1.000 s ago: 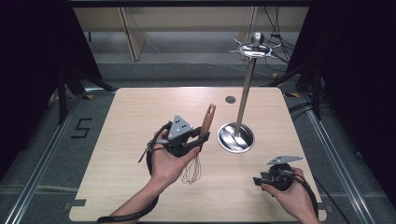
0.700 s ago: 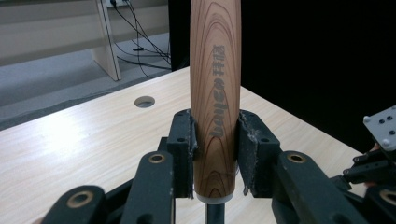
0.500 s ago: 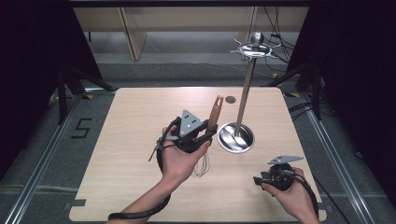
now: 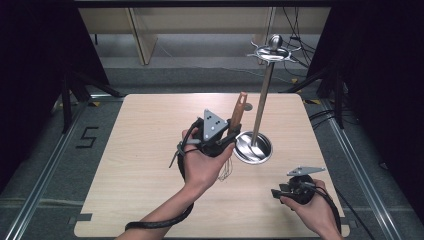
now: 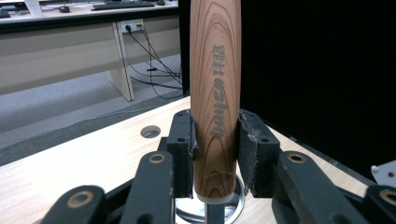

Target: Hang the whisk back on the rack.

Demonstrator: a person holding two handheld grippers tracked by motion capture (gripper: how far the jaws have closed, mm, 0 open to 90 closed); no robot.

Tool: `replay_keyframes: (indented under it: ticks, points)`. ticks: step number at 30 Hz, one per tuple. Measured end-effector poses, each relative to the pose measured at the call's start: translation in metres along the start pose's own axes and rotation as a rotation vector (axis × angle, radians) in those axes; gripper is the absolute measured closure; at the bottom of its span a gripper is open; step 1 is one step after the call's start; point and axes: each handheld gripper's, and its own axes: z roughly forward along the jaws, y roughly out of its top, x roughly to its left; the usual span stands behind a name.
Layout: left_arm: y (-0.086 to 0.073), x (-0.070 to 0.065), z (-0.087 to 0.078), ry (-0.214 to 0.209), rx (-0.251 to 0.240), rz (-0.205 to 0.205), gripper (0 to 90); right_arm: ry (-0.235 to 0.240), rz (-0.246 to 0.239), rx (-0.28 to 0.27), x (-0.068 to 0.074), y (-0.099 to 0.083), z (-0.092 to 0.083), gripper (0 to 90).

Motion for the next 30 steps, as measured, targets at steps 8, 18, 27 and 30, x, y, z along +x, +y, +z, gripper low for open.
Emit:
replay_keyframes:
  ticks: [8, 18, 27, 30]
  points:
    - [0.010, -0.005, 0.005, 0.005, -0.014, 0.003, 67.9, -0.001, 0.001, -0.001, 0.000, 0.000, 0.000, 58.7]
    - [0.022, -0.009, 0.008, 0.021, -0.029, 0.020, 67.9, -0.001, 0.008, -0.005, 0.000, 0.001, 0.000, 58.6]
    - [0.029, -0.012, 0.011, 0.025, -0.036, 0.020, 67.8, -0.001, 0.007, -0.008, 0.000, 0.001, 0.000, 58.5]
    - [0.031, -0.013, 0.011, 0.025, -0.037, 0.023, 67.8, -0.002, 0.008, -0.007, 0.000, 0.001, 0.000, 58.4]
